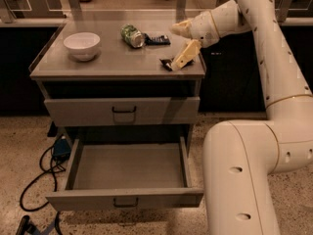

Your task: Place rxbar chocolate into middle drawer

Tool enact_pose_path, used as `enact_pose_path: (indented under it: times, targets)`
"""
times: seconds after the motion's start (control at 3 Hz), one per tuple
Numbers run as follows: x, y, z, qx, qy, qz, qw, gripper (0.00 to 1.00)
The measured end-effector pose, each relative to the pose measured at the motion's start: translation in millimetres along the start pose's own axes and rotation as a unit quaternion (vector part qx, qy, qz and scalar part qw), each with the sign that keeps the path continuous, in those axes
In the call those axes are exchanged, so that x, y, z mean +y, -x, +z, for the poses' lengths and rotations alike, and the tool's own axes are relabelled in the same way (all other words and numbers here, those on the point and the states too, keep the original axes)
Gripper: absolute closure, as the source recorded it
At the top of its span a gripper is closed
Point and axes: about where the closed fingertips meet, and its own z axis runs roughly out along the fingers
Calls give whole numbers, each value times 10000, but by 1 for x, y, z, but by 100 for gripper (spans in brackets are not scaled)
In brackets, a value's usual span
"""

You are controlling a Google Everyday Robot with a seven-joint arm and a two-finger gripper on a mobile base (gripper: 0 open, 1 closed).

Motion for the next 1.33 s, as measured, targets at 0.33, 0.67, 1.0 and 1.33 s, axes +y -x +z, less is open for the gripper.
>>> enact_pose_path:
  times: [0.33, 0.67, 1.0, 1.33]
  targets:
    - [-1, 0, 4, -2, 16, -10, 10000, 0]
    - [-8, -27, 29, -44, 83, 278, 9996, 0]
    - [-17, -83, 55, -207, 77, 889, 9958, 0]
    - [-19, -86, 50, -151, 13, 851, 9963, 0]
